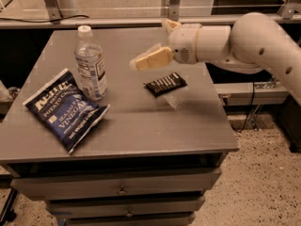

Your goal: Move blue plastic bottle near blue chip bag

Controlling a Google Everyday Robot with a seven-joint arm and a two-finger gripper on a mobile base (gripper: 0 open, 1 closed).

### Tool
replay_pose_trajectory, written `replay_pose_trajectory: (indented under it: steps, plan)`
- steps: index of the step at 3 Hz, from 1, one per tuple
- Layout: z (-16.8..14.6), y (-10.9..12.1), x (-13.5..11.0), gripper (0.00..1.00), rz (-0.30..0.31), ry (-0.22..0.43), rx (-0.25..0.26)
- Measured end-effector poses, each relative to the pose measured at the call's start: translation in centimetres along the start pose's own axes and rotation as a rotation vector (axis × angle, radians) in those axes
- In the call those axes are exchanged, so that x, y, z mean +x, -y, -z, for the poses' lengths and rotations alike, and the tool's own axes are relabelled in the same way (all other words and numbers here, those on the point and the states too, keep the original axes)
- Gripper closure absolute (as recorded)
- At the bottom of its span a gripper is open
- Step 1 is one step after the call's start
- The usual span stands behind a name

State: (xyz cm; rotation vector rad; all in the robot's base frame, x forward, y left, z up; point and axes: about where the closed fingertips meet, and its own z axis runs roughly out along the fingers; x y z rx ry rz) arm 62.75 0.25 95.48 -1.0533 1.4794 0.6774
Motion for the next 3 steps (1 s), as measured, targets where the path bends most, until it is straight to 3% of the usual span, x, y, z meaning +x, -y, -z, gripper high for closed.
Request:
replay_pose_trajectory:
  steps: [1,2,3]
  plan:
    - [8.1,4.3,-0.7,0.0,0.05,-0.031,0.105]
    - [14.0,6.4,-1.5,0.0,0.02,-0.052,0.225]
    - [14.1,6.5,-1.6,0.0,0.015,-0.051,0.232]
